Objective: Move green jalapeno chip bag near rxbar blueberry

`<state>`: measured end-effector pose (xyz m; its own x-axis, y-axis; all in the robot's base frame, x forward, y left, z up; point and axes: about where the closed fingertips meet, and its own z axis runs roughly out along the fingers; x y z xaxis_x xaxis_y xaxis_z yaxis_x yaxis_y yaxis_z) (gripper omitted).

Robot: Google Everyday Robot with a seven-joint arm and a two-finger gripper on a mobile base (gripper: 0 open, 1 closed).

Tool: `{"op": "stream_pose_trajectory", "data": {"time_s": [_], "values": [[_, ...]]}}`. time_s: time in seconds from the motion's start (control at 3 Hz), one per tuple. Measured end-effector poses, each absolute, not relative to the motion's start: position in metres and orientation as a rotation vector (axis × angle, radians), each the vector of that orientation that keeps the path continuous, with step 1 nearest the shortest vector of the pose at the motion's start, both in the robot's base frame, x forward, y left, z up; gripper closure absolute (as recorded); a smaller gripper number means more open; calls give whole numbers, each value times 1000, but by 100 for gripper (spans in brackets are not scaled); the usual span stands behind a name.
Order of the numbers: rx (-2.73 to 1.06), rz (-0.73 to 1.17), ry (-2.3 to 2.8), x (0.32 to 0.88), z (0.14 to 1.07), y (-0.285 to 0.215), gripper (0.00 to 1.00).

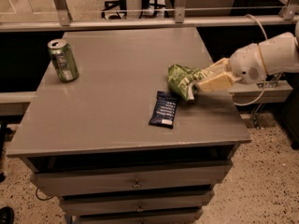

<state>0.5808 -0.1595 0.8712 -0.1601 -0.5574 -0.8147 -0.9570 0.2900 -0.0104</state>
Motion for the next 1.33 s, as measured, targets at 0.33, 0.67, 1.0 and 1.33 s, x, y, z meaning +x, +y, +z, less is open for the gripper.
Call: {"op": "stream_pose_trajectory", "data": {"time_s": [0.33,0.67,1.0,1.33], "values": [[-1436,707,1814,553,868,-167,84],[-1483,711,1806,536,865,-176,60],[-1514,711,1794,529,864,-181,38],[-1535,709,1781,524,866,-184,13]]}}
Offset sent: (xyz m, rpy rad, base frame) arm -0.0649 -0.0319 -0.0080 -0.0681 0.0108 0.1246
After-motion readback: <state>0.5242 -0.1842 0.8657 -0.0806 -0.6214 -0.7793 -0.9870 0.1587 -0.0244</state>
